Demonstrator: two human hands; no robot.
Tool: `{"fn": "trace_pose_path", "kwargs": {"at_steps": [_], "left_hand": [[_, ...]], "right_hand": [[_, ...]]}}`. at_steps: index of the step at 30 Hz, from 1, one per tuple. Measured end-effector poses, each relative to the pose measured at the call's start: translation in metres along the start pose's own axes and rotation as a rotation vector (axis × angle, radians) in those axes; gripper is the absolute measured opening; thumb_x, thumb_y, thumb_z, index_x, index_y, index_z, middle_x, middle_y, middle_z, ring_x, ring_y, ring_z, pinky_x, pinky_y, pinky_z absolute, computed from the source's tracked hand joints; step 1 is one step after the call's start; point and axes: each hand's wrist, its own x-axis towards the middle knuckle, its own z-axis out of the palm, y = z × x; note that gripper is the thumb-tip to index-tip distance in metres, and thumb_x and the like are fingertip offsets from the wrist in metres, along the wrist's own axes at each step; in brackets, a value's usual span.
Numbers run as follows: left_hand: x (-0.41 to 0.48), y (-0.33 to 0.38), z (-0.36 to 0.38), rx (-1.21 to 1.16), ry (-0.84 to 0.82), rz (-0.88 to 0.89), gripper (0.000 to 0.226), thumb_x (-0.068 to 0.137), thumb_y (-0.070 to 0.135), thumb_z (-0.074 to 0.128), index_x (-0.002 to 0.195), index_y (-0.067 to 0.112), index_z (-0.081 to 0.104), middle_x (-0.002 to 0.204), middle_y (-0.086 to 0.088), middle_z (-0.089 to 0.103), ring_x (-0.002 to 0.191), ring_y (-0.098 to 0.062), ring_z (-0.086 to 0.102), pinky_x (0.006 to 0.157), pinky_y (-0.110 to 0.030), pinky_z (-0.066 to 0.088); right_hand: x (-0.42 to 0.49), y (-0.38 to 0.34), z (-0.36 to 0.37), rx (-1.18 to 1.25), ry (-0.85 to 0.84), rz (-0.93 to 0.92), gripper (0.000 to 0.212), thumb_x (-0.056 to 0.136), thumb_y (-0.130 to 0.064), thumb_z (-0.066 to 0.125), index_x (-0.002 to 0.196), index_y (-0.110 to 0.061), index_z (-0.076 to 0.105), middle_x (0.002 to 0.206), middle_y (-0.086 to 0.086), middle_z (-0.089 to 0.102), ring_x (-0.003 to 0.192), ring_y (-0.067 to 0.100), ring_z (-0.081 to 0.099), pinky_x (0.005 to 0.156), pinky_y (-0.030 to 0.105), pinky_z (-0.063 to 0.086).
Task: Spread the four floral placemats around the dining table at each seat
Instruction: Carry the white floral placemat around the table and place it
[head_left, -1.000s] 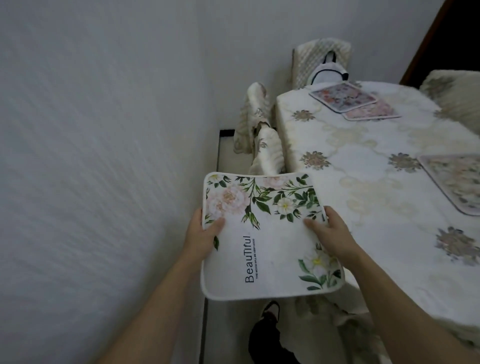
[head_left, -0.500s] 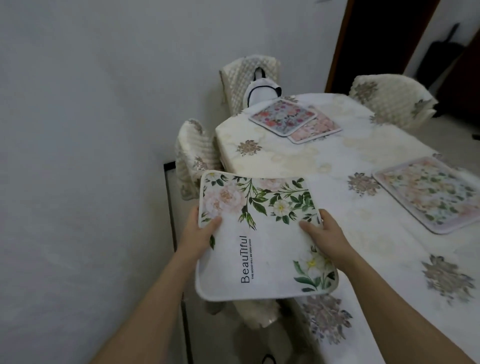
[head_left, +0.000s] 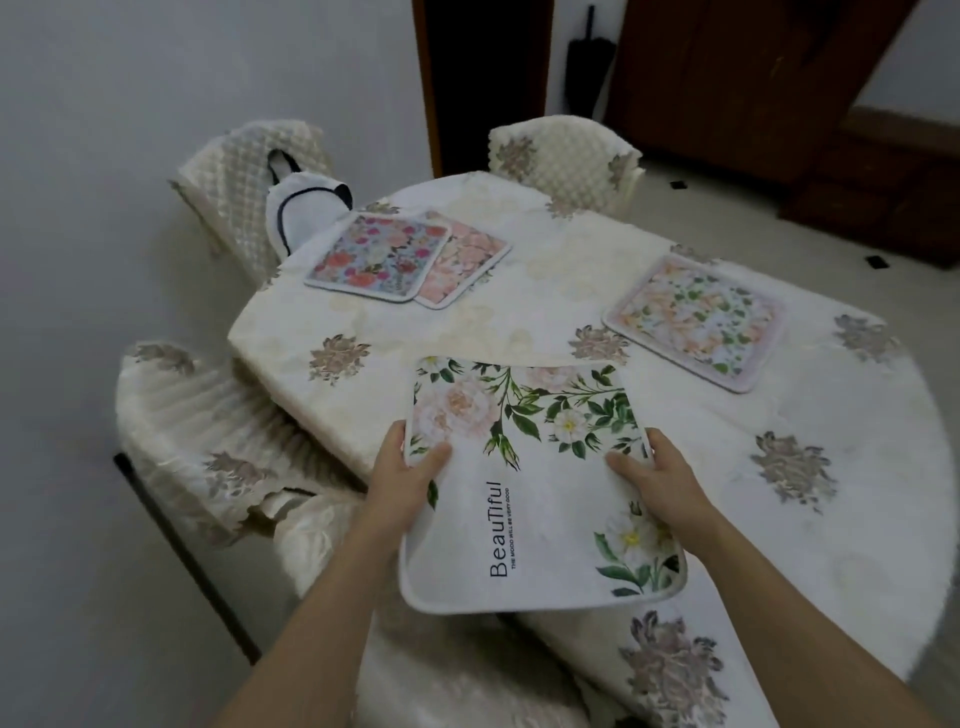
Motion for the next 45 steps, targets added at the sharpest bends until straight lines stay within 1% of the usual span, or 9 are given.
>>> {"fn": "trace_pose_path", "kwargs": {"at_steps": [5, 9, 13, 16, 22, 27, 33, 38, 45], "left_hand": [[0.059, -0.009, 0.018, 0.088, -0.243, -0.006, 0.026, 0.09, 0.026, 0.074, 0.093, 0.049, 0.062, 0.105, 0.007, 0.075, 0.096, -0.018, 0.074, 0.079, -0.04, 0.06], [0.084, -0.016, 0.037, 0.153, -0.437, -0.039, 0.025, 0.089, 0.032, 0.074, 0.103, 0.049, 0.062, 0.11, 0.015, 0.075, 0.097, -0.011, 0.074, 0.079, -0.034, 0.061], [0.104, -0.03, 0.065, 0.263, -0.573, -0.112, 0.043, 0.091, 0.033, 0.072, 0.13, 0.03, 0.055, 0.125, 0.006, 0.068, 0.111, -0.017, 0.067, 0.094, -0.041, 0.056], [0.114, -0.038, 0.083, 0.301, -0.612, -0.152, 0.023, 0.091, 0.025, 0.073, 0.107, 0.034, 0.06, 0.109, 0.009, 0.072, 0.09, -0.006, 0.072, 0.069, -0.021, 0.057], [0.137, -0.053, 0.108, 0.424, -0.585, -0.19, 0.02, 0.091, 0.019, 0.072, 0.107, 0.014, 0.061, 0.106, -0.008, 0.074, 0.091, -0.028, 0.073, 0.082, -0.045, 0.06], [0.148, -0.065, 0.124, 0.598, -0.497, -0.12, 0.014, 0.089, 0.026, 0.072, 0.093, 0.02, 0.06, 0.089, 0.001, 0.07, 0.083, -0.022, 0.068, 0.077, -0.04, 0.055], [0.154, -0.074, 0.125, 0.639, -0.368, -0.147, 0.02, 0.086, 0.028, 0.076, 0.08, 0.016, 0.061, 0.076, 0.001, 0.065, 0.071, -0.019, 0.059, 0.062, -0.032, 0.043], [0.159, -0.07, 0.124, 0.724, -0.373, -0.141, 0.023, 0.085, 0.03, 0.077, 0.087, 0.009, 0.067, 0.08, -0.005, 0.068, 0.074, -0.021, 0.061, 0.061, -0.031, 0.042], [0.155, -0.072, 0.125, 0.808, -0.358, -0.049, 0.026, 0.088, 0.031, 0.073, 0.091, 0.006, 0.066, 0.085, -0.009, 0.071, 0.083, -0.029, 0.066, 0.069, -0.035, 0.048]], "right_hand": [[-0.014, 0.023, -0.001, -0.013, 0.202, 0.136, 0.057, 0.088, -0.042, 0.071, 0.136, -0.021, 0.05, 0.139, 0.004, 0.058, 0.129, 0.03, 0.053, 0.106, 0.054, 0.045], [-0.037, 0.047, 0.002, 0.004, 0.39, 0.223, 0.074, 0.091, -0.041, 0.068, 0.151, -0.015, 0.033, 0.155, 0.004, 0.04, 0.141, 0.028, 0.038, 0.112, 0.039, 0.034], [-0.054, 0.068, 0.007, 0.012, 0.519, 0.285, 0.061, 0.093, -0.039, 0.066, 0.144, -0.02, 0.04, 0.141, -0.002, 0.048, 0.121, 0.02, 0.049, 0.094, 0.027, 0.042], [-0.055, 0.082, 0.008, 0.042, 0.566, 0.319, 0.043, 0.092, -0.036, 0.068, 0.13, -0.023, 0.049, 0.126, -0.009, 0.058, 0.107, 0.014, 0.057, 0.089, 0.034, 0.047], [-0.038, 0.093, 0.005, 0.009, 0.59, 0.348, 0.033, 0.092, -0.033, 0.068, 0.12, -0.025, 0.052, 0.119, -0.001, 0.066, 0.106, 0.02, 0.063, 0.086, 0.036, 0.051], [-0.021, 0.101, 0.002, -0.07, 0.595, 0.411, 0.057, 0.094, -0.034, 0.065, 0.14, -0.01, 0.042, 0.138, 0.011, 0.057, 0.125, 0.032, 0.054, 0.104, 0.047, 0.046], [-0.014, 0.116, 0.002, -0.116, 0.606, 0.493, 0.048, 0.089, -0.038, 0.07, 0.123, -0.013, 0.047, 0.116, 0.008, 0.063, 0.095, 0.025, 0.059, 0.075, 0.031, 0.044], [-0.01, 0.118, 0.003, -0.174, 0.632, 0.486, 0.044, 0.087, -0.035, 0.073, 0.118, -0.017, 0.048, 0.095, -0.004, 0.062, 0.074, 0.0, 0.053, 0.055, 0.016, 0.036], [-0.009, 0.11, 0.005, -0.329, 0.661, 0.527, 0.057, 0.083, -0.043, 0.075, 0.124, -0.012, 0.048, 0.094, 0.005, 0.065, 0.08, 0.024, 0.062, 0.063, 0.035, 0.049]]}}
